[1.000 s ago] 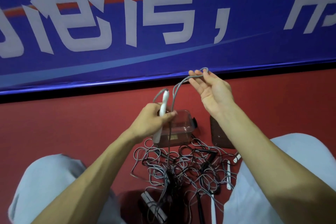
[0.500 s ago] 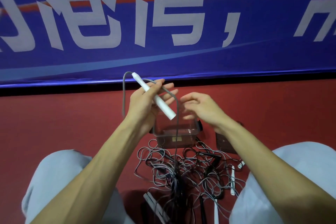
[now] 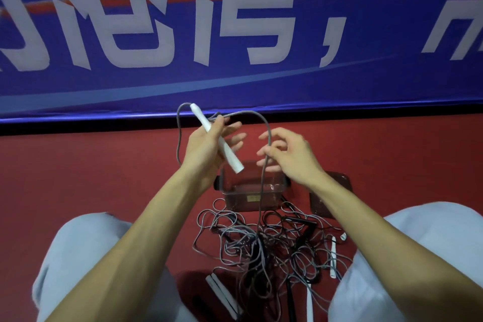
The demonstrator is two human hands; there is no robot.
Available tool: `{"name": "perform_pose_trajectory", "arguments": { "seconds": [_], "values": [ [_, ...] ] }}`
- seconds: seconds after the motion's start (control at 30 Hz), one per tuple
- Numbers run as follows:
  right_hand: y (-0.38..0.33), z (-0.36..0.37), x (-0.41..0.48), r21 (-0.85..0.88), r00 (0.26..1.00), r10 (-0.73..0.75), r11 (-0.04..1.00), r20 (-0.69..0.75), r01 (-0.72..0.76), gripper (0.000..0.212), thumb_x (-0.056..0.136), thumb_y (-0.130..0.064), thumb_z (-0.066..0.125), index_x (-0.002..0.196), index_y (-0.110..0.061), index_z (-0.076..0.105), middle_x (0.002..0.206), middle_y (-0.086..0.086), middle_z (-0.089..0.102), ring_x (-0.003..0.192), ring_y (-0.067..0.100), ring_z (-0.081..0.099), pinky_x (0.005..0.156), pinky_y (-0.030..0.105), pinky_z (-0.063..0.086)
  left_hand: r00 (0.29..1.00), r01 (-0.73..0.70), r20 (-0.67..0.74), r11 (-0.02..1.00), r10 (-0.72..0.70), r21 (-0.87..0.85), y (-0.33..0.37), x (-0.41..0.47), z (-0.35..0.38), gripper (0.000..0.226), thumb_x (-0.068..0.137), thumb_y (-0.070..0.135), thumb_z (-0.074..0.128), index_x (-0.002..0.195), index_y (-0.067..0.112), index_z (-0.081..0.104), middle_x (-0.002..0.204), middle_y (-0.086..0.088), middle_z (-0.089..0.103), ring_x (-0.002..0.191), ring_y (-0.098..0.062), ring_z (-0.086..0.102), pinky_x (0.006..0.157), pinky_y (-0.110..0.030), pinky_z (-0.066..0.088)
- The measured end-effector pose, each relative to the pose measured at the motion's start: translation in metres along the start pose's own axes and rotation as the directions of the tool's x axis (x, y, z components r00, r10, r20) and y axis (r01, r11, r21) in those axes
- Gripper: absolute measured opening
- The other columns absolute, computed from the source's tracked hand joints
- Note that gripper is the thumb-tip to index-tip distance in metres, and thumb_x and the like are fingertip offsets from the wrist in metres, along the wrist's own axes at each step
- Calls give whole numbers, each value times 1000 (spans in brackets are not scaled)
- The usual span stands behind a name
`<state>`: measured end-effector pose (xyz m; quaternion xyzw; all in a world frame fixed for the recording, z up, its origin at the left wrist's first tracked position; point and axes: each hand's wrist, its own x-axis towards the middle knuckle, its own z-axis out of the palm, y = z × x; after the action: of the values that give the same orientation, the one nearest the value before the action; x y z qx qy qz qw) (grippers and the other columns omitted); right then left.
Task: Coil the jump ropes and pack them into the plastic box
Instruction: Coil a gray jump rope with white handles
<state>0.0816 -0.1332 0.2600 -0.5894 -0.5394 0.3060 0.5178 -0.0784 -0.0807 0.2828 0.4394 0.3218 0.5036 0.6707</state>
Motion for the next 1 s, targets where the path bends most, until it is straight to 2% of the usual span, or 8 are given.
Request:
{"name": "perform_pose_trajectory", "arguments": {
  "seconds": [0.1, 0.2, 0.4, 0.57, 0.63, 0.73, 0.83, 1.0],
  "values": [
    [-8, -6, 2, 117, 995, -52, 991, -88, 63, 24, 94, 3, 54, 94, -20, 60, 79, 11, 69, 72, 28, 73, 60, 35, 59, 997, -28, 76, 946, 3, 323, -11, -1, -2, 17, 100, 19, 52, 111, 9, 61, 114, -16, 69, 90, -25, 71, 86, -37, 57],
    [-19, -12, 1, 267, 982, -78, 956, -174, 123, 19, 94, 5, 54, 99, -13, 60, 79, 12, 69, 68, 26, 73, 57, 34, 59, 980, -126, 197, 775, 2, 620, -22, -2, -3, 10, 97, 14, 58, 100, 18, 67, 109, -13, 72, 100, -26, 69, 96, -44, 53],
    [-29, -25, -2, 541, 974, -46, 825, -221, 162, 14, 96, 2, 52, 108, -3, 57, 83, 12, 70, 76, 32, 73, 60, 37, 59, 946, -206, 318, 645, -62, 736, -33, -7, 2, 9, 94, 23, 64, 100, 21, 71, 107, -6, 73, 102, -24, 68, 98, -45, 50],
    [-34, -30, 2, 811, 980, 62, 573, -189, 120, 11, 99, 0, 45, 101, -5, 54, 79, 10, 69, 74, 24, 73, 57, 28, 58, 918, -234, 386, 665, -89, 709, -39, -12, 7, 16, 93, 21, 66, 102, 9, 71, 102, -13, 73, 86, -16, 66, 91, -44, 51],
    [-34, -31, 4, 825, 980, 94, 556, -177, 96, 9, 99, 0, 45, 100, -3, 53, 81, 12, 67, 75, 25, 74, 57, 27, 58, 920, -256, 388, 674, -50, 693, -40, -13, 10, 10, 93, 20, 66, 92, 11, 71, 95, -11, 73, 85, -20, 68, 85, -38, 54],
    [-29, -30, 6, 802, 977, 129, 594, -168, 60, 4, 99, -1, 47, 99, -1, 51, 85, 15, 65, 78, 26, 74, 61, 28, 58, 953, -212, 303, 747, 15, 630, -39, -14, 13, 13, 94, 15, 64, 89, 3, 67, 80, -12, 72, 66, -19, 68, 59, -22, 52],
    [-24, -30, 8, 727, 973, 165, 686, -161, 4, 5, 99, -6, 51, 96, -3, 53, 89, 17, 65, 79, 28, 73, 64, 30, 59, 983, -97, 181, 916, 27, 389, -33, -14, 15, 8, 94, 8, 62, 91, 0, 64, 77, -12, 73, 69, -19, 72, 63, -24, 56],
    [-16, -21, 3, 338, 985, 167, 930, -45, -142, 5, 96, -7, 56, 96, -6, 61, 92, 12, 67, 71, 20, 68, 60, 30, 61, 998, 12, 62, 994, -19, 112, -18, -13, 14, 9, 96, 9, 58, 95, 2, 63, 91, -18, 73, 79, -28, 73, 71, -33, 61]
  ]
}}
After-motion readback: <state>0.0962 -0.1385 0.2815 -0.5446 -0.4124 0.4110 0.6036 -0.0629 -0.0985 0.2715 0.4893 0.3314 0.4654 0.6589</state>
